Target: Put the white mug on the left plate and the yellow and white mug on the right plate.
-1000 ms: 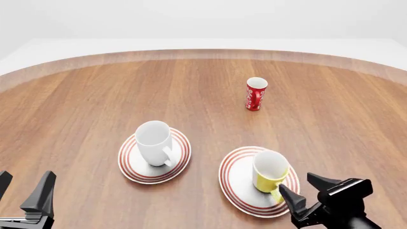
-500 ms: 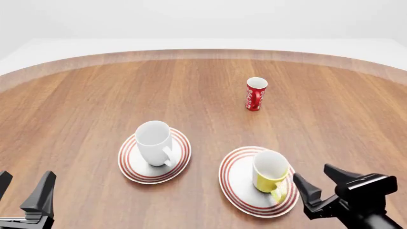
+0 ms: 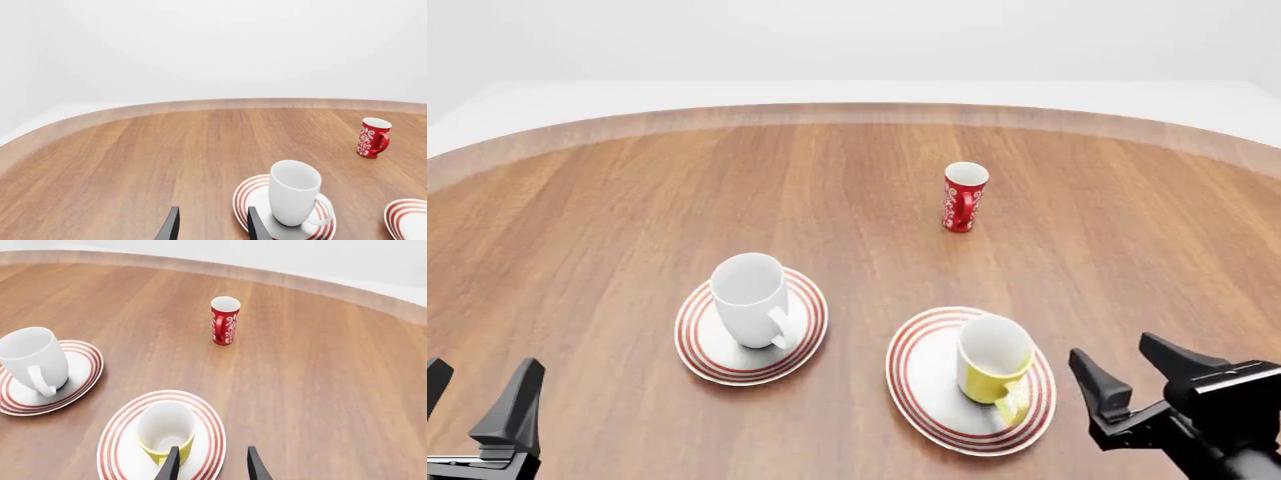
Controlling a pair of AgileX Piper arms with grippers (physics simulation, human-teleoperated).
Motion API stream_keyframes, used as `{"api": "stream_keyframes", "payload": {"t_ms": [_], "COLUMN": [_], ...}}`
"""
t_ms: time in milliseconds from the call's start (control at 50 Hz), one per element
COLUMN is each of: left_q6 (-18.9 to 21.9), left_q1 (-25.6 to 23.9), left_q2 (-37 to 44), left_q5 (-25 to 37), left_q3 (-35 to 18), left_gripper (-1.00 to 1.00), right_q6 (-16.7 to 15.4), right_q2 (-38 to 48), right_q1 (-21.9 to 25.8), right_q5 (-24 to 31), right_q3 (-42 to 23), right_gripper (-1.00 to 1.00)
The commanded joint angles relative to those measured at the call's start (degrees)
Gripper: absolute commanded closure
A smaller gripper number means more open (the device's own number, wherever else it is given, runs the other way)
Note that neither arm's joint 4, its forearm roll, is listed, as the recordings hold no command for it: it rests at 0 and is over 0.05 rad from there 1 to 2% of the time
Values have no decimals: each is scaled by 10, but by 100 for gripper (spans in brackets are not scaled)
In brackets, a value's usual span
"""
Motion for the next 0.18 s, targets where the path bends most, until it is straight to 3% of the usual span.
{"api": "stream_keyframes", "payload": {"t_ms": [20,180], "left_q6": [0,0], "left_q1": [0,0], "left_q2": [0,0], "left_q5": [0,0], "left_q3": [0,0], "left_gripper": [-100,-100], "right_q6": [-4,-7], "right_q2": [-20,-48], "right_q1": [-21,-33], "right_q5": [14,36], "right_q3": [-6,-8], "right_gripper": [-100,-100]}}
